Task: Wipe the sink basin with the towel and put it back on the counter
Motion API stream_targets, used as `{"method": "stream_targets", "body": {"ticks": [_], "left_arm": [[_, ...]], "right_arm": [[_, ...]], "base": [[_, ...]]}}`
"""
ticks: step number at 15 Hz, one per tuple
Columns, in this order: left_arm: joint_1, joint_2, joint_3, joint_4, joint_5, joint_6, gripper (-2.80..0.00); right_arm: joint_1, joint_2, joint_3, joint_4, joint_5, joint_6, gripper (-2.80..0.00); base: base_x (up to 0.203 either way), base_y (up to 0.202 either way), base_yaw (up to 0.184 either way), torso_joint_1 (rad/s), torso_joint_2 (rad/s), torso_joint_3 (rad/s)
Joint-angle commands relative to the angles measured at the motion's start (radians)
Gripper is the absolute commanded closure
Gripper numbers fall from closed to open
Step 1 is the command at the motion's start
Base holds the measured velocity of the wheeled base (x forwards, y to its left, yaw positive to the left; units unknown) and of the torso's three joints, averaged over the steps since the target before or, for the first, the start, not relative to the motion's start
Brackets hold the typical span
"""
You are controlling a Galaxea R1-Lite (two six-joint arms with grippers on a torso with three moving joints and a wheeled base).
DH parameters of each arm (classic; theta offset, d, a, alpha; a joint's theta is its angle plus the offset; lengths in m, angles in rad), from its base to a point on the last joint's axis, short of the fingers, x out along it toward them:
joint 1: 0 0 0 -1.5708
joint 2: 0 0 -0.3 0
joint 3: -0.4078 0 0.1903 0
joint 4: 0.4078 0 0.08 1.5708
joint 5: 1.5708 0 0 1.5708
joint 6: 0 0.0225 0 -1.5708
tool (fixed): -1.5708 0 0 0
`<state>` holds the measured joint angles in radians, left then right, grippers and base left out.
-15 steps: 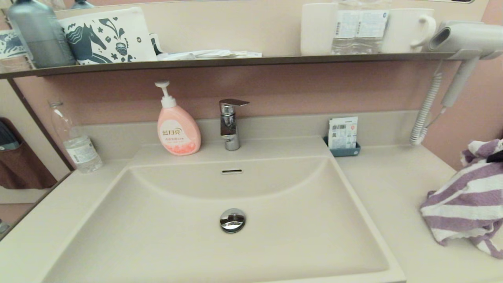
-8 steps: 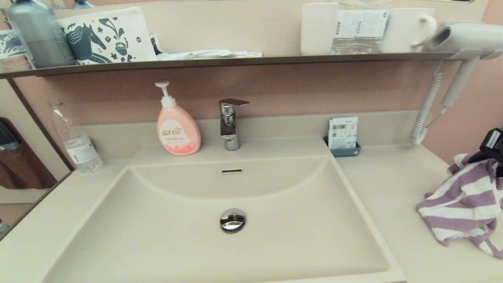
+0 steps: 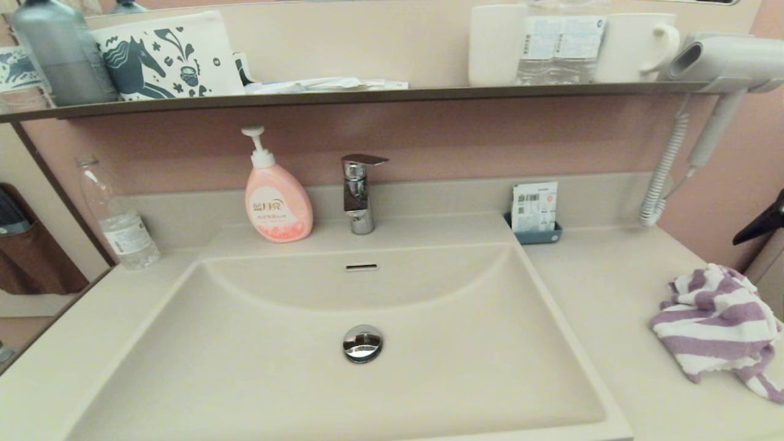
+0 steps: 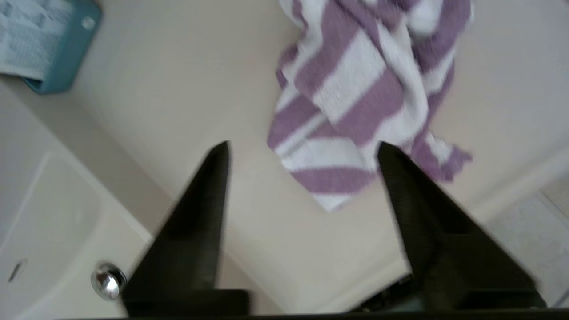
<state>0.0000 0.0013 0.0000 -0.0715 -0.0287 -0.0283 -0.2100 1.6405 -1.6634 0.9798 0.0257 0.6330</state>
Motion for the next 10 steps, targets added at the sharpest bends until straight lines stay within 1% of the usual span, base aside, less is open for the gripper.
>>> {"method": "stream_targets", "body": {"ticks": [1, 3, 4, 7, 10], "left_arm": [[0.0, 0.0, 0.0, -0.001, 0.0, -0.001, 0.0], [0.0, 0.0, 0.0, -0.001, 0.0, -0.001, 0.0], [0.0, 0.0, 0.0, -0.001, 0.0, -0.001, 0.0], [0.0, 0.0, 0.0, -0.001, 0.0, -0.001, 0.0], [0.0, 0.0, 0.0, -0.001, 0.0, -0.001, 0.0]], "right_arm": [[0.003, -0.026, 0.009, 0.016, 0.002, 0.003, 0.0], [0.004, -0.074, 0.039, 0.019, 0.01, 0.003, 0.0], [0.017, -0.107, 0.06, 0.02, 0.026, 0.002, 0.0], [0.092, -0.253, 0.166, 0.019, 0.048, 0.003, 0.0], [0.141, -0.46, 0.273, 0.019, 0.127, -0.003, 0.0]], "base": [[0.0, 0.0, 0.0, 0.0, 0.0, 0.0], [0.0, 0.0, 0.0, 0.0, 0.0, 0.0], [0.0, 0.0, 0.0, 0.0, 0.0, 0.0], [0.0, 0.0, 0.0, 0.0, 0.0, 0.0], [0.0, 0.0, 0.0, 0.0, 0.0, 0.0]]}}
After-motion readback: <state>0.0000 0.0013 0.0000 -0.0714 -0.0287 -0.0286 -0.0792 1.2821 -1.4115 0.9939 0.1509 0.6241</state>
